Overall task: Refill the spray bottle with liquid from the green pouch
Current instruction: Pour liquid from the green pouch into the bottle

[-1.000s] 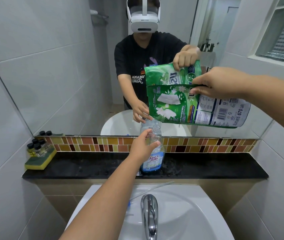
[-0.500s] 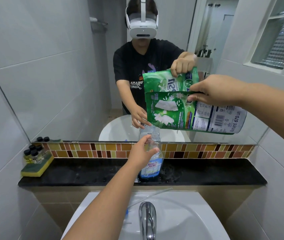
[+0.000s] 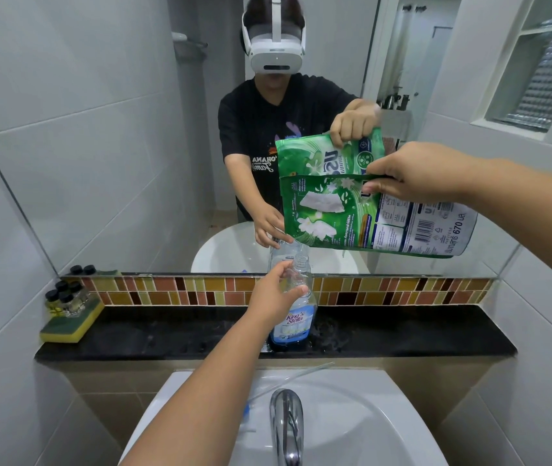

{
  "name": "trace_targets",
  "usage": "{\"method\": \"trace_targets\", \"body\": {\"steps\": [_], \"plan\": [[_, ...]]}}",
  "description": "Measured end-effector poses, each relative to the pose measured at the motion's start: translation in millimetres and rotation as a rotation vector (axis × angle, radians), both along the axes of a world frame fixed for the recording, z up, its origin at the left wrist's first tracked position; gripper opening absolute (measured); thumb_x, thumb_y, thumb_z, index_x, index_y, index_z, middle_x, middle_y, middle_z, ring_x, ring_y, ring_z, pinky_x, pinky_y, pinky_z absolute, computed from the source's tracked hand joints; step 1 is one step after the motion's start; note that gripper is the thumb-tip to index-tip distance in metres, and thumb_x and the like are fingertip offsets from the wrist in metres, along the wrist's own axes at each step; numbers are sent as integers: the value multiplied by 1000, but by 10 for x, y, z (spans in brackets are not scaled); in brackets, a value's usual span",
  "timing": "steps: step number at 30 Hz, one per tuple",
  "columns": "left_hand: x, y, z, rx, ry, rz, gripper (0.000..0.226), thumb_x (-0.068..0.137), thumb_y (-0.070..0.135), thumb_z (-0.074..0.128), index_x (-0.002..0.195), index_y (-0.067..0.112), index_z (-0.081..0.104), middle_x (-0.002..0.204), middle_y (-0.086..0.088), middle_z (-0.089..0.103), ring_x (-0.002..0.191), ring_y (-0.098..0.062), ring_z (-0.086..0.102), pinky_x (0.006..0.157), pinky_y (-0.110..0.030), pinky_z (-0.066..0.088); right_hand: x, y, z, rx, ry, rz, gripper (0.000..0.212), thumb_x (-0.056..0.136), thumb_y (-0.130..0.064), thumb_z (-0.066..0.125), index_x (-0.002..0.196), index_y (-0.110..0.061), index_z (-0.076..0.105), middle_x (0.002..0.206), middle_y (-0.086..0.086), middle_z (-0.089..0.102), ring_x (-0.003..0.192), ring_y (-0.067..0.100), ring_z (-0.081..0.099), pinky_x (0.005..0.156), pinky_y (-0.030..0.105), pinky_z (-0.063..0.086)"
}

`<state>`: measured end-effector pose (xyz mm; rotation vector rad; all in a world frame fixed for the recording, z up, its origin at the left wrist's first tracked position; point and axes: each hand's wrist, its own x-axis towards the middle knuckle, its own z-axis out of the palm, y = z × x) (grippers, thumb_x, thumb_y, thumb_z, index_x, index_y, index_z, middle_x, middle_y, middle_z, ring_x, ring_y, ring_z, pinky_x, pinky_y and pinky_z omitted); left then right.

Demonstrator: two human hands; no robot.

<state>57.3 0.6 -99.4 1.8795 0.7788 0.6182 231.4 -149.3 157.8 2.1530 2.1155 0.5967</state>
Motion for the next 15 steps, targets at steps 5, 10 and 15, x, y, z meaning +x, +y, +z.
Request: {"method": "trace_targets", "body": {"steps": [5,10,15], "plan": [[-14,1,-3,-13,-1,3,60,84,38,73,137,35,45,131,9,56,119,-13,49,83,-30,40,-5,-6,-17,-3,6,-3,40,90,-52,43,77,-17,57,58,-5,54,52,13,50,51,36,47],[-13,5,0,-18,-5,3,60,85,37,72,139,34,45,132,8,56,121,-13,48,85,-31,41,38,-18,-130,22,37,15,39,91,-50,46,78,-16,58,57,-6,53,52,14,51,52,37,49],[-25,4,-3,-2,-14,3,61,84,38,73,139,33,45,128,10,56,112,-9,48,82,-27,37,111,-79,-347,54,88,36,43,89,-53,44,75,-15,57,55,-3,54,49,16,49,48,30,42]]}}
